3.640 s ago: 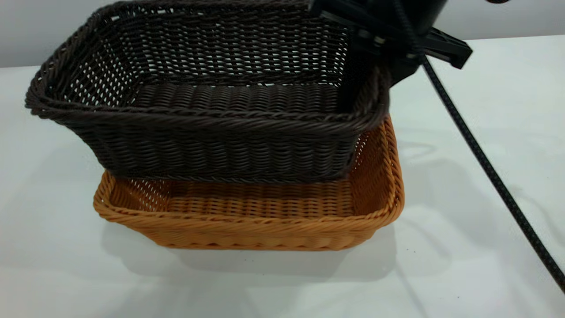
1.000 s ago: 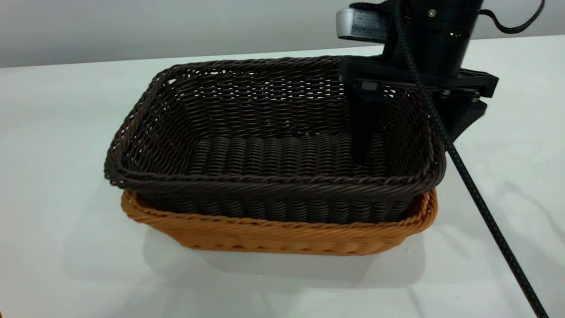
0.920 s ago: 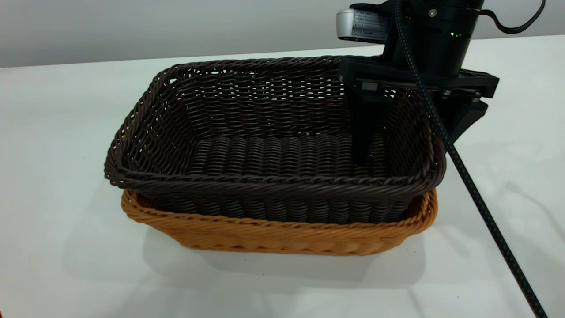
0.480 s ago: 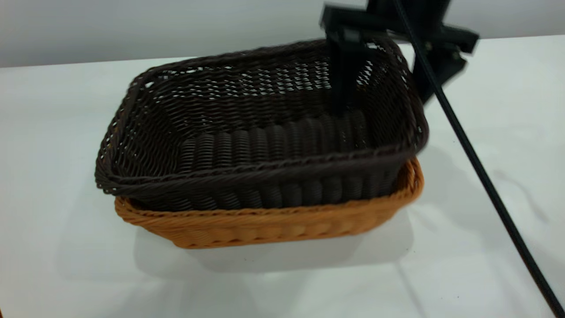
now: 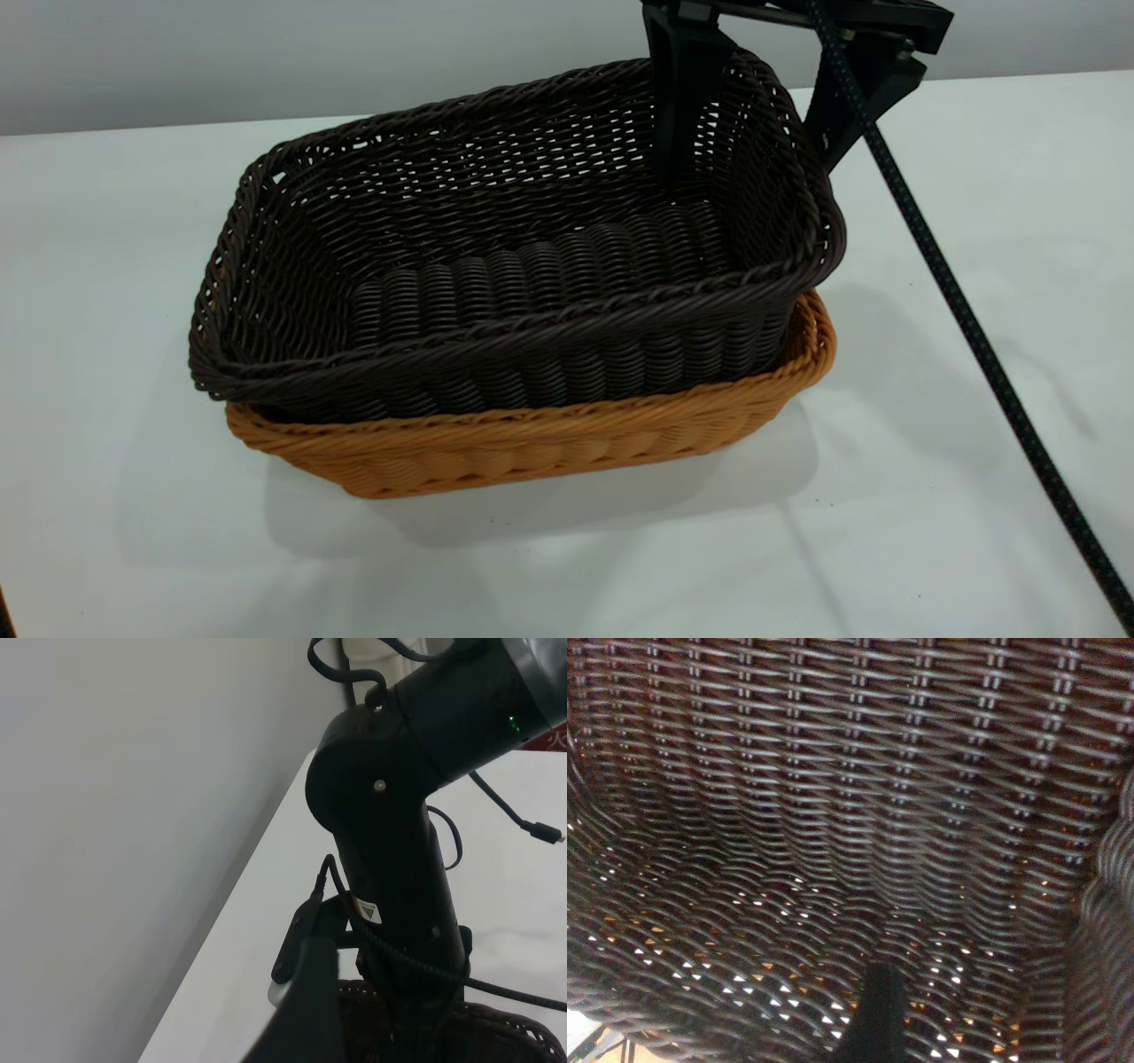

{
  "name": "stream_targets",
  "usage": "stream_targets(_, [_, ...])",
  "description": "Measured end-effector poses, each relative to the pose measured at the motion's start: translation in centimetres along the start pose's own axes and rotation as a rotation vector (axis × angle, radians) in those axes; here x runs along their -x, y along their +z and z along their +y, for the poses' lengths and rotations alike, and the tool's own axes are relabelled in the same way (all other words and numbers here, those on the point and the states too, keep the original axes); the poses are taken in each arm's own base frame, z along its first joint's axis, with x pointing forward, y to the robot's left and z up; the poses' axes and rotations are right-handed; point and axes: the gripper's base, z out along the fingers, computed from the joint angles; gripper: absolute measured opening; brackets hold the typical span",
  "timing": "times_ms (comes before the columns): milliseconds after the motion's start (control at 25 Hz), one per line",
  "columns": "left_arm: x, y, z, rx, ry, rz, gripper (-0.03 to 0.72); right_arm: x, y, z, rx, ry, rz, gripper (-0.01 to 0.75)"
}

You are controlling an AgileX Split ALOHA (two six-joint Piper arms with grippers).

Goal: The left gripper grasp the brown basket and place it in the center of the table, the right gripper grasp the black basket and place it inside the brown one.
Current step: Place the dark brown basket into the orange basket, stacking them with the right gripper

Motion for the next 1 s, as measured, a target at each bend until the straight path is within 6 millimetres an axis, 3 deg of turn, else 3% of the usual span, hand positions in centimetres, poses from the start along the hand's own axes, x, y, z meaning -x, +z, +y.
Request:
stream_targets(480, [0.0, 0.0, 0.0, -0.002, 0.0, 0.002, 0.667, 0.3, 0.2, -2.0, -0.205, 0.041, -0.017, 0.666])
stream_targets(800, [0.0, 0.0, 0.0, -0.003, 0.0, 0.003, 0.667, 0.2, 0.3, -1.0, -0.108, 0.027, -0.004, 0.642])
stream_targets(1000, [0.0, 0.0, 0.0, -0.003, 0.001, 0.003, 0.667, -0.1, -0.7, -0.8, -0.108, 0.019, -0.03, 0.607])
